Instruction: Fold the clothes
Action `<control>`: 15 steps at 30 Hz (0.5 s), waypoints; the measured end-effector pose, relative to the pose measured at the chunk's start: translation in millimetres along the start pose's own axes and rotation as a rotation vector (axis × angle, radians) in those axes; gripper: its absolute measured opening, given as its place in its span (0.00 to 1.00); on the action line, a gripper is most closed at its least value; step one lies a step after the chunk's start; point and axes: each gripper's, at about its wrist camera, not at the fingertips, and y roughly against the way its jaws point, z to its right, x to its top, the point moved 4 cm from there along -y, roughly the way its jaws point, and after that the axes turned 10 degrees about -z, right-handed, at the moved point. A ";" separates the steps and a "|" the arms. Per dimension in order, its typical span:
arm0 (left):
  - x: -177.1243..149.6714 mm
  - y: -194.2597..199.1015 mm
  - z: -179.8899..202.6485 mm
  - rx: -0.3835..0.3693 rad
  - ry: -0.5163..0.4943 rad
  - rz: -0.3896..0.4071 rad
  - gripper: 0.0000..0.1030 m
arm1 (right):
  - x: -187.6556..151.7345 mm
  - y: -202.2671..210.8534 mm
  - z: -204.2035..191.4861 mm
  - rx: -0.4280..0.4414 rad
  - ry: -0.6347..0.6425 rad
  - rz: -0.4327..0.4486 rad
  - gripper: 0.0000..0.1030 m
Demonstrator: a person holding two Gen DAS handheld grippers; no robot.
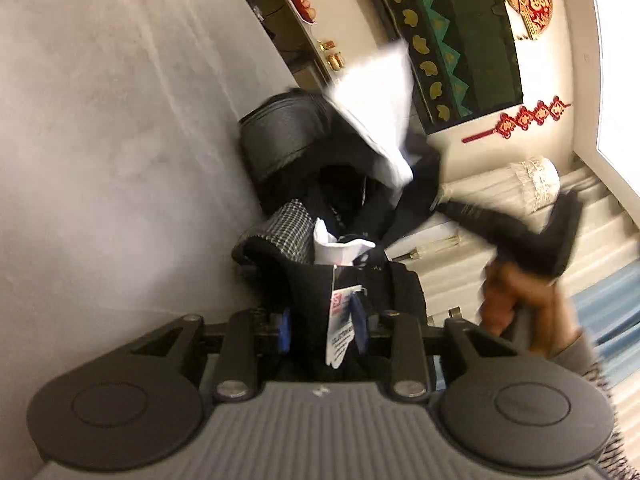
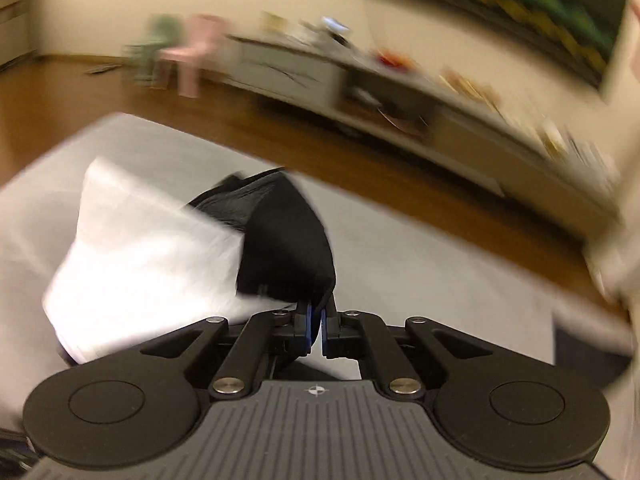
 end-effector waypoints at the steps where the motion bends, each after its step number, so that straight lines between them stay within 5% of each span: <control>1: 0.4 2.2 1.5 -0.004 0.001 0.006 0.43 | -11.6 -2.8 9.6 0.012 -0.027 -0.011 0.03; 4: 7.5 7.3 7.8 -0.031 0.031 0.042 0.68 | -41.3 -2.2 28.3 0.063 -0.091 -0.008 0.03; 9: 30.8 -5.0 7.1 -0.085 0.155 0.055 0.88 | -71.1 -15.0 44.3 0.117 -0.127 -0.020 0.03; 11: 42.2 -18.6 3.9 -0.059 0.171 0.048 0.79 | -67.9 -23.9 40.7 0.144 -0.154 -0.018 0.03; 12: 45.0 -25.8 1.2 -0.026 0.180 0.025 0.50 | -71.2 -24.3 42.8 0.161 -0.169 -0.016 0.03; 13: 49.3 -31.7 1.7 0.005 0.175 -0.006 0.03 | -73.6 -21.4 45.1 0.171 -0.185 -0.004 0.03; 15: 48.4 -17.8 20.7 0.078 0.070 0.045 0.05 | -77.2 -14.8 51.9 0.185 -0.224 0.038 0.03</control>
